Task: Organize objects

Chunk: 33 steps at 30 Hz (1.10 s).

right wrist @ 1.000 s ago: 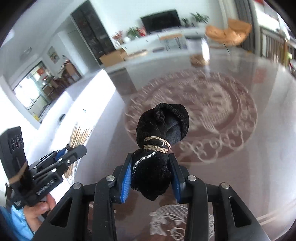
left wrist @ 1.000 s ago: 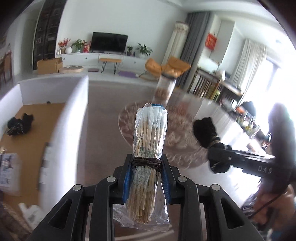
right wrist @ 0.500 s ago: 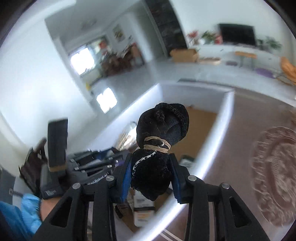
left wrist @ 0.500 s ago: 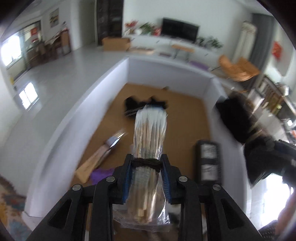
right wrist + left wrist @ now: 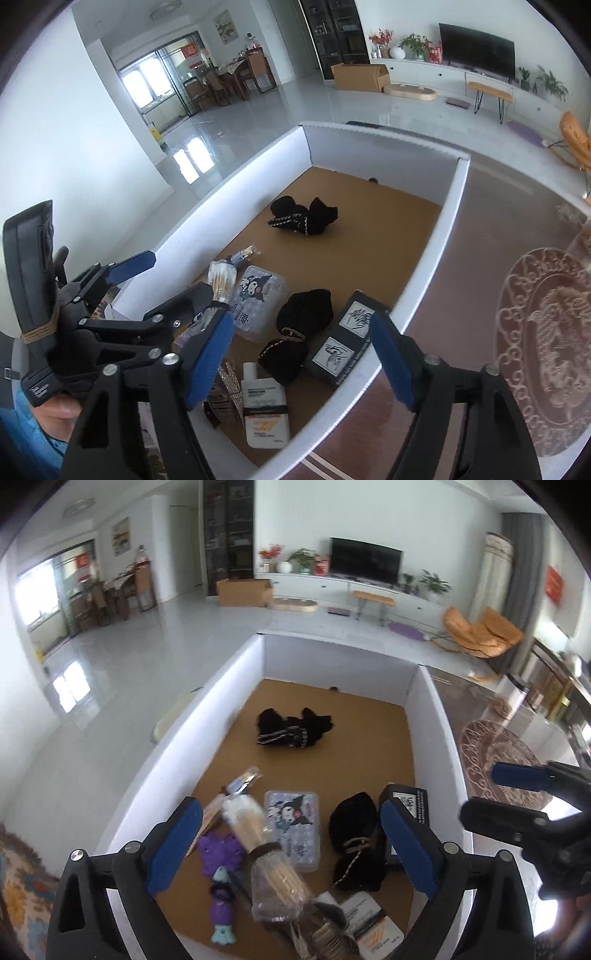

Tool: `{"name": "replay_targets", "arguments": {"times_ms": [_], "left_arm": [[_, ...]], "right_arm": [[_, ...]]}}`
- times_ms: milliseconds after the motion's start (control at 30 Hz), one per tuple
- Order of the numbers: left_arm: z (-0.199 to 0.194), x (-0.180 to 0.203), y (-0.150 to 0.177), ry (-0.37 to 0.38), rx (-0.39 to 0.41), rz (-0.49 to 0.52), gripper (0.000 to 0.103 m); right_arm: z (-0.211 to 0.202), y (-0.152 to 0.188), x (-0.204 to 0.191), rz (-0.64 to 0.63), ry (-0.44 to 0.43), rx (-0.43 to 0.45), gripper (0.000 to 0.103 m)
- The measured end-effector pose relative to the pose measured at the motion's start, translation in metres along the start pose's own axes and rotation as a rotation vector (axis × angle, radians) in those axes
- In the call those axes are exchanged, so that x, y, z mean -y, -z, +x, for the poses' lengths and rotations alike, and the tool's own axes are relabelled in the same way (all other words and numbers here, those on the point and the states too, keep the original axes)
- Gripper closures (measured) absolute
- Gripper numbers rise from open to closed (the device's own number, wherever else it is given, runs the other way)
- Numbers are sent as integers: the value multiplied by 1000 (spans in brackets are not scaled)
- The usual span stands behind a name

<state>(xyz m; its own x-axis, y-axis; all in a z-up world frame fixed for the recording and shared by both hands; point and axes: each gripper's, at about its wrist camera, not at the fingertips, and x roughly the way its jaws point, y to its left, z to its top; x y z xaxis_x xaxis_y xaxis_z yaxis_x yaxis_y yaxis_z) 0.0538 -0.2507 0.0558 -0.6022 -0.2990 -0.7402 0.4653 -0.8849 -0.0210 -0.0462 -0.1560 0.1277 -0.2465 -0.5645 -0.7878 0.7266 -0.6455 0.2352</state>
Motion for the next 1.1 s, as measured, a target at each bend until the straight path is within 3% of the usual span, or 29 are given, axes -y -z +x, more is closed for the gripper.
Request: {"name": "replay_targets", "arguments": {"times_ms": [200, 300, 400, 967, 1100], "left_arm": [[-24, -6, -1, -156, 6, -74, 5], [-23, -12, -1, -134, -27, -121, 5], [-18, -16, 1, -182, -71, -143, 5], [-25, -15, 2, -228, -47, -89, 5], [-31, -16, 3, -252, -2, -102, 5]], "right_arm": [[-15, -6, -5, -47, 36, -21, 18], [-20, -7, -5, -54, 53, -23, 18], [-22, -6, -5, -52, 67, -29, 18], [-15, -2, -27, -117, 97, -53, 18], [-17, -4, -25, -111, 99, -45, 18]]}}
